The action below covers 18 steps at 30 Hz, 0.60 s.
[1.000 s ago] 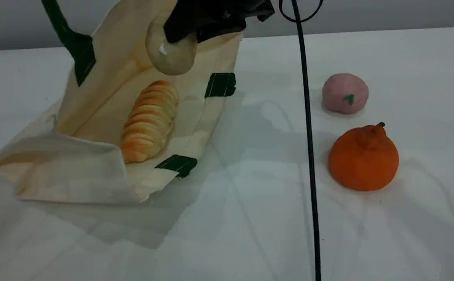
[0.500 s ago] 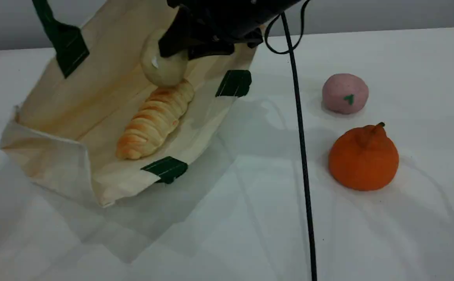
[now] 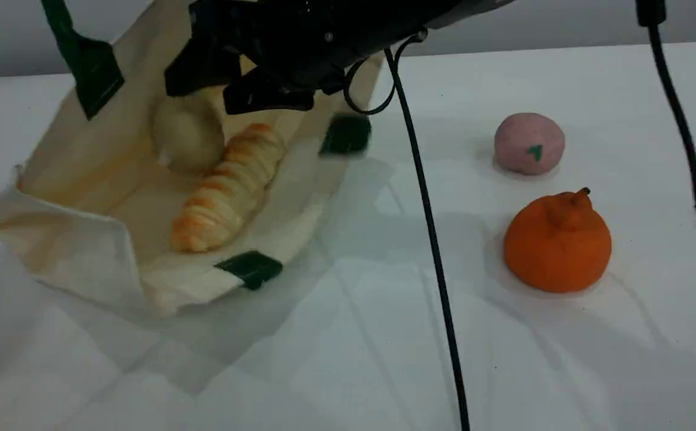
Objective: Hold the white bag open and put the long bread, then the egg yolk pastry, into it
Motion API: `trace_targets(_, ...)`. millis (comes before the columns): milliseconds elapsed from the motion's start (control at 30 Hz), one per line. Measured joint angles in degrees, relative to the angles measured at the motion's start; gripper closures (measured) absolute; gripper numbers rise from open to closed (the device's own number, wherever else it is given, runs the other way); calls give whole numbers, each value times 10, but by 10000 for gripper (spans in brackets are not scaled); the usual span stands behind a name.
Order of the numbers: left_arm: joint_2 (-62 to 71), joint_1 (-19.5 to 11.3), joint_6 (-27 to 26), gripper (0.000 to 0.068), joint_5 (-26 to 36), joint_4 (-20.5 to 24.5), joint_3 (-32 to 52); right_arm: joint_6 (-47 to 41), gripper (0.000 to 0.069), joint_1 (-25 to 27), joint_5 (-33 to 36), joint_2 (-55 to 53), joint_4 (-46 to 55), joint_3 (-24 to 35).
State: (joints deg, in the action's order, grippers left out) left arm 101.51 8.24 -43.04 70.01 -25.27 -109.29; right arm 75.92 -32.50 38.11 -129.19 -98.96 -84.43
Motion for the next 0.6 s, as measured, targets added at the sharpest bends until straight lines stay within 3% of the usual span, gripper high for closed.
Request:
trace_targets(133, 0, 0, 0, 608, 0, 0, 0, -11, 87, 22, 41, 2, 14, 0)
trace_targets(300, 0, 0, 0, 608, 0, 1, 0, -38, 115, 64, 89, 30, 61, 0)
trace_targets(600, 0, 0, 0, 608, 0, 2, 0, -153, 125, 143, 87, 131, 232, 0)
